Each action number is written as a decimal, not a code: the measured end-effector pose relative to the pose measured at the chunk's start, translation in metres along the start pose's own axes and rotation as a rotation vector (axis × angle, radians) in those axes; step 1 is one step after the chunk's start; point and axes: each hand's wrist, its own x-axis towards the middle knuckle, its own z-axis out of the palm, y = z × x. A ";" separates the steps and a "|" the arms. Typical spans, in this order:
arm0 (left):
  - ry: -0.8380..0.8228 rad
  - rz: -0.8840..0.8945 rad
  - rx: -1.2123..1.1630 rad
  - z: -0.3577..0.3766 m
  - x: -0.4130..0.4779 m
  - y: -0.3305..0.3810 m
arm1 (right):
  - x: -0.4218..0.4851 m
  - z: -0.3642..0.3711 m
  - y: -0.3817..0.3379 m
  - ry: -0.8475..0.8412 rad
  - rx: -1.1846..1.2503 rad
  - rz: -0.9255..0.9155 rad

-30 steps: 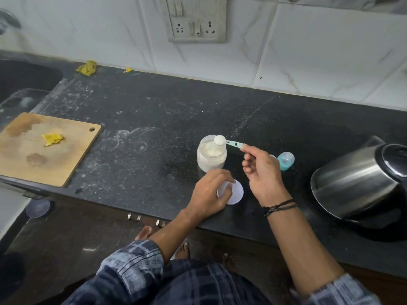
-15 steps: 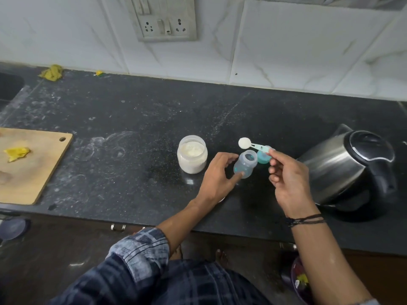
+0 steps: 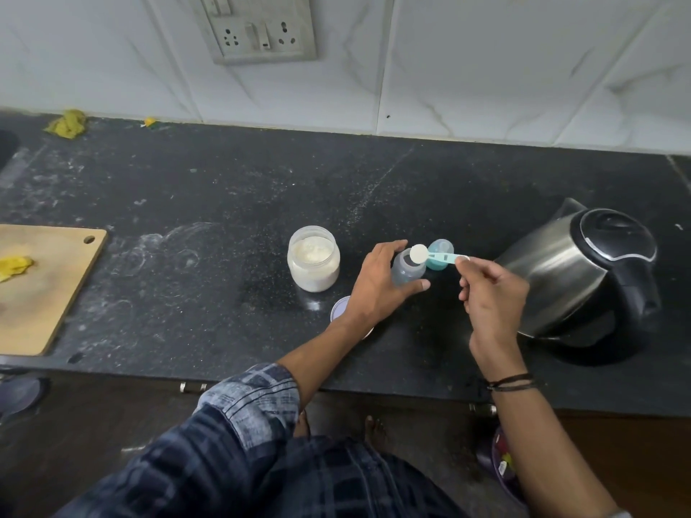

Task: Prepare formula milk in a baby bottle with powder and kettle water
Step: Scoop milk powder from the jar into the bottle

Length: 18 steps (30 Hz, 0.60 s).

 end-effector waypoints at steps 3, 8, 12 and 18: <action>0.009 0.020 0.029 0.003 0.001 0.000 | -0.001 0.001 0.002 -0.008 -0.133 -0.129; 0.034 0.030 0.046 0.005 0.000 -0.001 | -0.006 0.003 0.002 -0.020 -0.382 -0.396; 0.043 0.043 0.054 0.005 0.000 -0.001 | -0.013 0.002 0.003 -0.028 -0.603 -0.700; 0.048 0.047 0.037 0.004 0.000 0.000 | -0.019 0.003 0.008 -0.040 -0.813 -0.947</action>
